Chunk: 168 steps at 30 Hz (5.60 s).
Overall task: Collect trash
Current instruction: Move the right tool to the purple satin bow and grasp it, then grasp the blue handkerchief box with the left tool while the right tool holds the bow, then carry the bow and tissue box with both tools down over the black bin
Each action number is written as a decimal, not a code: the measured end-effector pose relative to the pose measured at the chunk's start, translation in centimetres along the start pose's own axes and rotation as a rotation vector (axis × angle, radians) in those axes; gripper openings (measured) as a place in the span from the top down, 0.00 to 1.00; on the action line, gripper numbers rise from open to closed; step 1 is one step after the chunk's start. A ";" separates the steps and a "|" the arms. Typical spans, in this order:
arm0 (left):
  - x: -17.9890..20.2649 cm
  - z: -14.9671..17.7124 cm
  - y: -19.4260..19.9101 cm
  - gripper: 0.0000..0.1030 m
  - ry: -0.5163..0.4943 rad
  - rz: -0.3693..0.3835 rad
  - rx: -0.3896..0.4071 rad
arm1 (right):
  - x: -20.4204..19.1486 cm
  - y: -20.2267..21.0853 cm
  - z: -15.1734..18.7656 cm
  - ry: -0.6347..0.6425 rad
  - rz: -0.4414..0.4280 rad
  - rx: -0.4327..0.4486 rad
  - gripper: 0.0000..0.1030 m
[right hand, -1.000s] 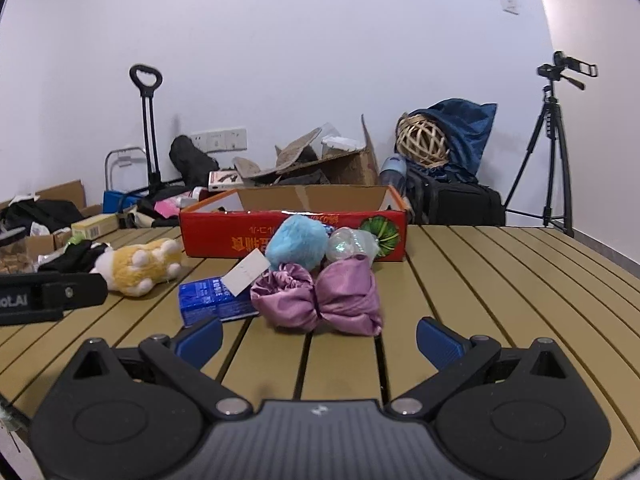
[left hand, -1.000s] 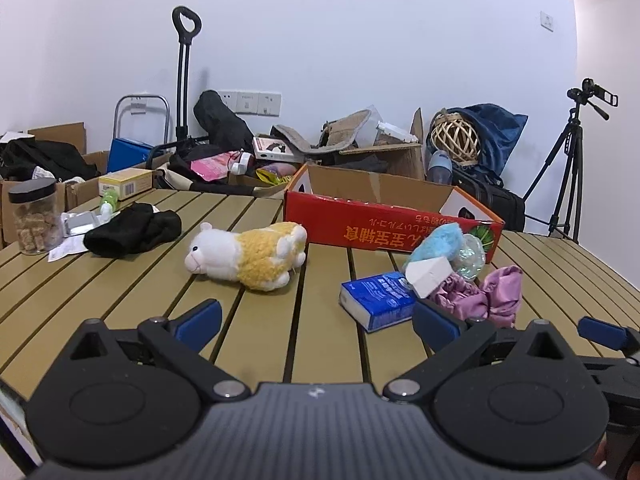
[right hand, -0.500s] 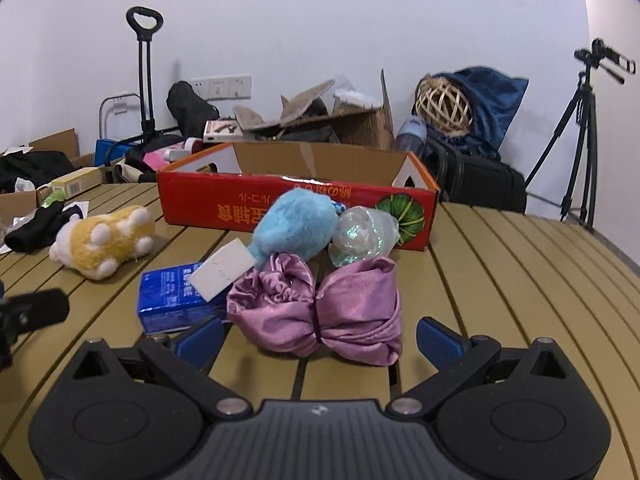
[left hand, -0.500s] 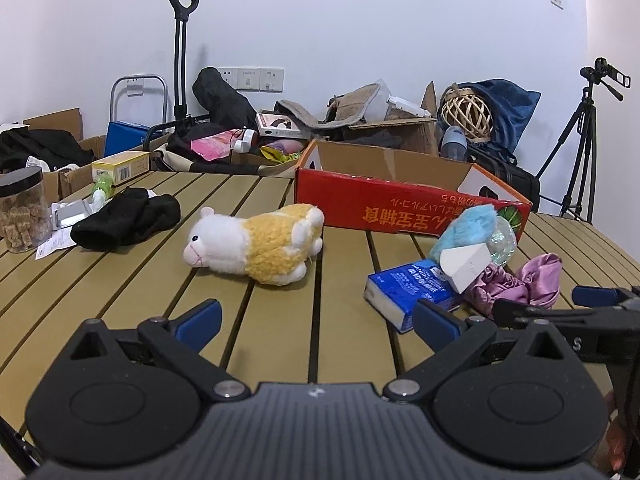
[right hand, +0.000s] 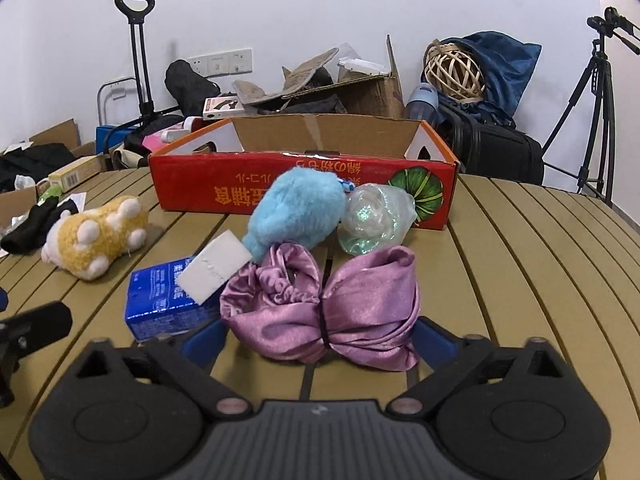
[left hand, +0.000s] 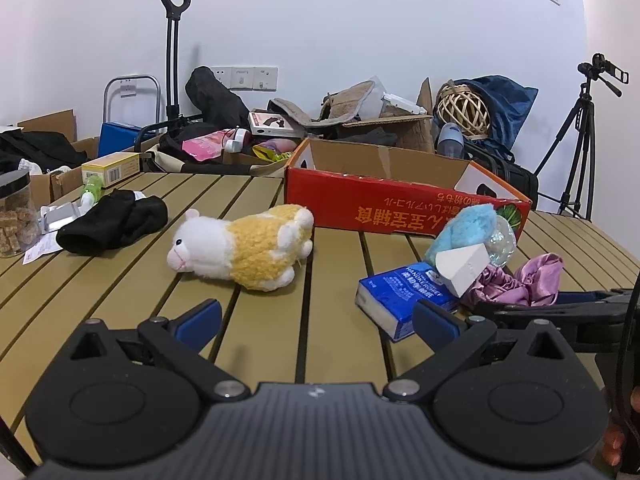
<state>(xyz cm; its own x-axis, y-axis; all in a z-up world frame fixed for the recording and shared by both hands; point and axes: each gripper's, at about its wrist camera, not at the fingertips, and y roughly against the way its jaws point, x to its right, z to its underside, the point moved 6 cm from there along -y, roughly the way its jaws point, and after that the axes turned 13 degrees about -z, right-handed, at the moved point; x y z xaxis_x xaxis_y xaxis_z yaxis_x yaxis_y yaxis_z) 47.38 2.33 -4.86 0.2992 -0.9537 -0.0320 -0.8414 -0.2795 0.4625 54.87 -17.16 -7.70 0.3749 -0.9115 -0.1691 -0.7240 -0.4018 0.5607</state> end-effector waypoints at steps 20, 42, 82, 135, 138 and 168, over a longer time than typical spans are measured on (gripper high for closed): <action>0.8 0.0 0.2 0.00 0.021 0.051 -0.015 | -0.9 4.5 1.2 -0.014 -0.030 0.114 0.74; 3.0 0.7 1.2 0.00 -0.035 0.088 -0.010 | 3.1 13.2 3.9 -0.179 0.075 0.355 0.77; 8.1 -0.5 -7.8 0.20 -0.266 0.108 -0.197 | 7.6 14.5 2.7 -0.251 0.097 0.443 0.77; 1.2 2.6 13.3 0.33 -0.068 0.048 0.024 | 3.5 23.7 6.2 -0.071 -0.025 0.468 0.77; 0.5 3.3 14.4 0.33 -0.070 0.042 0.024 | 2.9 24.1 7.2 -0.073 -0.047 0.457 0.77; -8.8 14.5 20.0 0.33 -0.035 -0.042 -0.132 | -6.5 25.3 19.2 0.009 -0.205 0.234 0.77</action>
<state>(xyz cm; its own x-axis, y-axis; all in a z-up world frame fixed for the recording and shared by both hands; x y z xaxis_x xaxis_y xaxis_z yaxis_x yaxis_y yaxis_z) 21.41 3.56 -8.17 0.3148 -0.9455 -0.0832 -0.7613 -0.3039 0.5728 22.99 -23.13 -7.94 0.5313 -0.8090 -0.2515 -0.7459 -0.5874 0.3141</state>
